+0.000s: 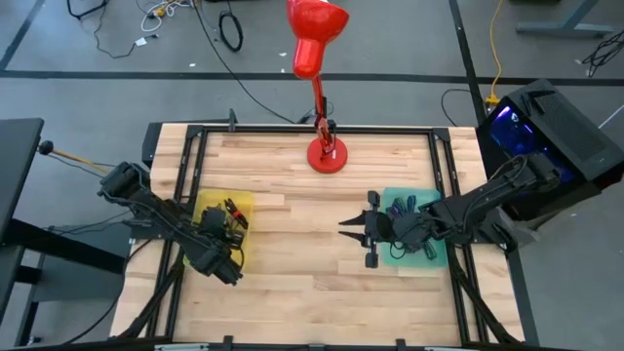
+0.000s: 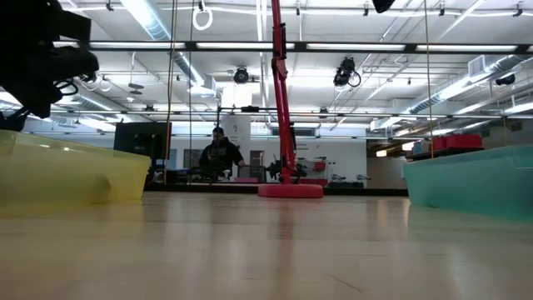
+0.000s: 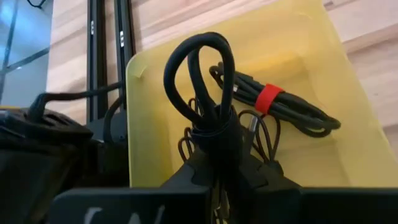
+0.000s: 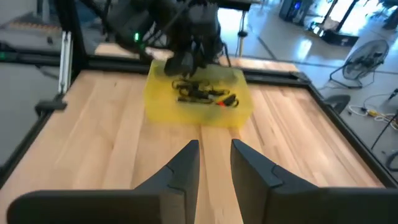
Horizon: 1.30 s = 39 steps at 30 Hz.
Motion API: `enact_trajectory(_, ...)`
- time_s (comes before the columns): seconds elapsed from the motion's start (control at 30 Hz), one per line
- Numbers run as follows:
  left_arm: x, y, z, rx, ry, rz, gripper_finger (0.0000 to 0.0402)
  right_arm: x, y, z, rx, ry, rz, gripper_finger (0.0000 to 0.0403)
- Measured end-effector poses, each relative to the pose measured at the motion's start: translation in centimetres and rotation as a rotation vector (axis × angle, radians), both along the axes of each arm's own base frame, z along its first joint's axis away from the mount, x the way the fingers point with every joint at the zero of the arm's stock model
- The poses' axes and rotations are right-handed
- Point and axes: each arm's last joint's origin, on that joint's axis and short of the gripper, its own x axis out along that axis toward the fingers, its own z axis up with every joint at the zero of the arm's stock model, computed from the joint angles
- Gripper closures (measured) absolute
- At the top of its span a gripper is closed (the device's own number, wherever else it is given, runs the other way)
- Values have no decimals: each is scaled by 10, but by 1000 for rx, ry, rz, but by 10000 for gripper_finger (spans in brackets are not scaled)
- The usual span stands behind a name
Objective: Pick & Place USB Port
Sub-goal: Put the black USB cable into the yellow transparent bin, then return to Home Position
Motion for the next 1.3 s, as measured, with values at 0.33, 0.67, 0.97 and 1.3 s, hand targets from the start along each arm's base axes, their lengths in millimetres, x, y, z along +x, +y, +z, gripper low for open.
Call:
enact_trajectory(0.33,9,9,-1,4,30,-43,377,2,-4,-8,37,-29,-5,312)
enact_trajectory(0.67,18,15,-3,-30,45,-85,338,2,-4,-8,45,-25,19,312)
enact_trajectory(0.97,24,22,-3,-21,36,-91,289,2,-4,-8,52,-24,17,312)
enact_trajectory(1.3,30,25,0,106,-3,-219,245,2,-4,-10,65,-13,10,312)
